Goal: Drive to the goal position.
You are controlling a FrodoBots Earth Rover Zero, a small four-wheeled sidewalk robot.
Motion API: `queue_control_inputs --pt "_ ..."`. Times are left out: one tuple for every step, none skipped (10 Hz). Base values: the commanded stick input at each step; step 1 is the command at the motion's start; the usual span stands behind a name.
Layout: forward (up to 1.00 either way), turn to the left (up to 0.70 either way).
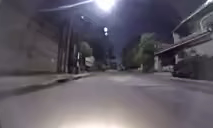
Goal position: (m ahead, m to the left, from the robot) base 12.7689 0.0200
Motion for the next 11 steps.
queue_control_inputs --pt "1.00 0.00" --pt "1.00 0.00" --pt "1.00 0.00" --pt "1.00 0.00" --pt "1.00 0.00" --pt "1.00 -0.12" --pt "1.00 -0.39" --pt "1.00 -0.40" --pt "1.00 -0.40" --pt "1.00 -0.40" --pt "1.00 -0.08"
